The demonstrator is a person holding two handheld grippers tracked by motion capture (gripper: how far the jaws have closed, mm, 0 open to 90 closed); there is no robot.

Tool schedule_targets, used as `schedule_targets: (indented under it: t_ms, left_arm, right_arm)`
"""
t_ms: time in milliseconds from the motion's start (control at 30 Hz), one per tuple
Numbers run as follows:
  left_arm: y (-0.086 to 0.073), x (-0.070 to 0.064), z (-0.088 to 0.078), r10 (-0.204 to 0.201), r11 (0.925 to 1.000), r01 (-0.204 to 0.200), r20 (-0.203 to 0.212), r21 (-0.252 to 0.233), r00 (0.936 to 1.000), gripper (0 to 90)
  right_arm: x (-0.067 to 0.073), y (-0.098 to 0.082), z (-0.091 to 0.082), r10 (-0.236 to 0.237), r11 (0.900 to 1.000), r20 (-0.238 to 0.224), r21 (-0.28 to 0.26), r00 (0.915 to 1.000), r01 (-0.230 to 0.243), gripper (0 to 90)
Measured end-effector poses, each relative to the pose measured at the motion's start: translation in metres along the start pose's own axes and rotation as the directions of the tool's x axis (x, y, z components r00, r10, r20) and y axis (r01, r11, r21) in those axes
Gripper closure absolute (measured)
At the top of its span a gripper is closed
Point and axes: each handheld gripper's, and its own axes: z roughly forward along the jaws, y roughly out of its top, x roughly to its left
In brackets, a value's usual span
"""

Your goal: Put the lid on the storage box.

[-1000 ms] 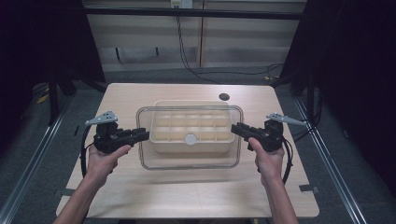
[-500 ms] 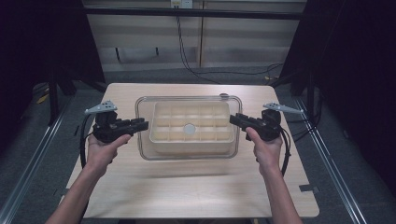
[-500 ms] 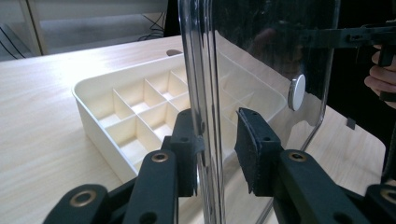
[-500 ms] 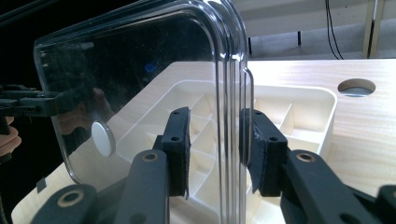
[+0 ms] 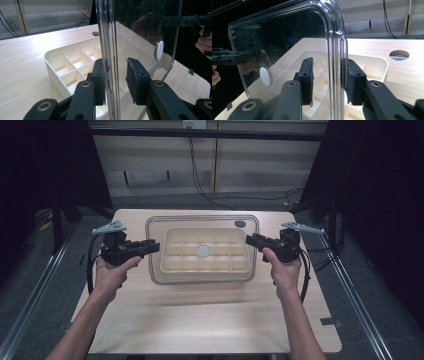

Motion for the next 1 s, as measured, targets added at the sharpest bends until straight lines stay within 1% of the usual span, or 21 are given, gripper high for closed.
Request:
schedule_targets:
  t_ms: [100,133,233,400,500,667,733,767,867,900,933,1000]
  left_arm:
    - [0.005,0.001,0.002,-0.003,1.0000,0.003,0.002,-0.001,1.0000,69.1]
    - [0.006,0.003,0.003,0.003,1.0000,-0.003,-0.001,0.003,1.0000,69.1]
    - [0.009,0.005,0.006,0.001,1.0000,-0.001,-0.003,0.010,1.0000,69.0]
    - [0.008,0.010,0.014,-0.011,0.9997,0.011,-0.006,0.023,0.9999,68.8]
    - [0.007,0.015,0.020,-0.026,0.9993,0.026,-0.013,0.026,0.9996,68.7]
    - [0.010,0.023,0.029,-0.026,0.9988,0.027,-0.030,0.041,0.9992,68.2]
    - [0.011,0.027,0.033,-0.033,0.9985,0.034,-0.032,0.043,0.9990,68.0]
    - [0.011,0.028,0.035,-0.034,0.9982,0.036,-0.040,0.049,0.9986,67.9]
    - [0.009,0.033,0.040,-0.060,0.9969,0.063,-0.052,0.047,0.9968,66.7]
    - [0.009,0.034,0.041,-0.067,0.9968,0.069,-0.047,0.039,0.9966,66.7]
    - [0.009,0.034,0.042,-0.065,0.9970,0.067,-0.051,0.039,0.9966,66.8]
    - [0.009,0.036,0.044,-0.069,0.9968,0.071,-0.047,0.036,0.9965,66.7]
  right_arm:
    - [-0.002,0.004,0.001,0.004,1.000,0.001,-0.007,1.0000,-0.004,63.3]
    - [-0.002,0.005,0.001,0.004,1.000,0.003,-0.007,1.0000,-0.004,63.3]
    - [-0.005,0.006,0.003,0.012,1.000,-0.001,-0.008,0.9999,-0.012,63.6]
    - [-0.013,0.008,0.009,0.029,1.000,0.002,0.000,0.9996,-0.029,63.7]
    - [-0.017,0.008,0.014,0.035,0.999,0.005,0.010,0.9994,-0.035,63.7]
    - [-0.026,0.007,0.024,0.053,0.998,0.012,0.028,0.9985,-0.054,63.8]
    - [-0.029,0.007,0.027,0.062,0.998,0.011,0.034,0.9980,-0.062,63.8]
    - [-0.031,0.007,0.029,0.065,0.997,0.012,0.036,0.9978,-0.065,63.8]
    - [-0.034,0.007,0.035,0.064,0.997,0.017,0.034,0.9978,-0.064,64.5]
    - [-0.036,0.007,0.036,0.070,0.997,0.014,0.029,0.9975,-0.070,64.8]
    - [-0.037,0.008,0.036,0.076,0.997,0.008,0.026,0.9971,-0.076,65.1]
    - [-0.040,0.007,0.038,0.081,0.996,0.006,0.029,0.9967,-0.082,65.2]
